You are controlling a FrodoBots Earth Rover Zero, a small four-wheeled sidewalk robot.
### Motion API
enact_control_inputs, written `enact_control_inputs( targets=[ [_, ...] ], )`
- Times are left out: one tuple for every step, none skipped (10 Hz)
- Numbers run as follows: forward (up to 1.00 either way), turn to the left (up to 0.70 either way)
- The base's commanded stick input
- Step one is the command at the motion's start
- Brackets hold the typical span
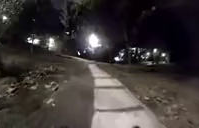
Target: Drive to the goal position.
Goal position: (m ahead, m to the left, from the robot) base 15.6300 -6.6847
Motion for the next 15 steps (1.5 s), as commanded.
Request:
enact_control_inputs(
  targets=[
    [0.45,0.0],
    [0.45,0.0],
    [0.45,0.0],
    [0.45,0.0],
    [0.45,0.0],
    [0.45,0.0],
    [0.45,0.0],
    [0.45,0.0],
    [0.45,0.0],
    [0.45,0.0],
    [0.45,0.0],
    [0.45,0.0],
    [0.45,0.0],
    [0.45,0.0],
    [0.45,0.0]
  ],
)
